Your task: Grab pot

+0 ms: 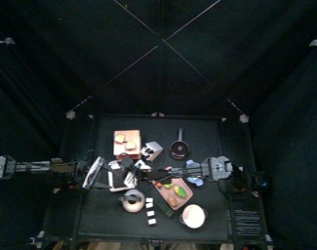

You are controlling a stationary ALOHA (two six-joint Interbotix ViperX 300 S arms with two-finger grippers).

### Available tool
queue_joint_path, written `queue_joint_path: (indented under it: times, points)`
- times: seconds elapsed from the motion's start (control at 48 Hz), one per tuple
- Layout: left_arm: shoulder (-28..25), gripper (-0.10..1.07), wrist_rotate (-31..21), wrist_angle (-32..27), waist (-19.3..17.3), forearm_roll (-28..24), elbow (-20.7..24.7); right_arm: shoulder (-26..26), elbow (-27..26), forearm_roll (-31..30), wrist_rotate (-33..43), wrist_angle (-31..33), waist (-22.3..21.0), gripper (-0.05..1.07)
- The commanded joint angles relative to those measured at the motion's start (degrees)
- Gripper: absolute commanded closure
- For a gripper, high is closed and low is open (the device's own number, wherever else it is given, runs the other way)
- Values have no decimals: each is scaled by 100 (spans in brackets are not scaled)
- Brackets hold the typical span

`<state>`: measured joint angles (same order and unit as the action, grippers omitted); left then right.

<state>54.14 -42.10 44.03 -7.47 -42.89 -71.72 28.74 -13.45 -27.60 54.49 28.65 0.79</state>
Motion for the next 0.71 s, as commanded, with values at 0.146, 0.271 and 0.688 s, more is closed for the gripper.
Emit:
queue_joint_path:
  times: [0.146, 0.271, 0.688]
  points:
    - [-9, 2, 9, 35, -9, 9, 70, -870, 668, 193, 62, -211, 35, 28]
    - [-9, 2, 9, 44, -9, 9, 70, -1222, 1072, 176, 176, -272, 132, 28]
    - [-9, 2, 9, 44, -18, 26, 53, -2215, 2725, 1020, 237, -1230, 299, 28]
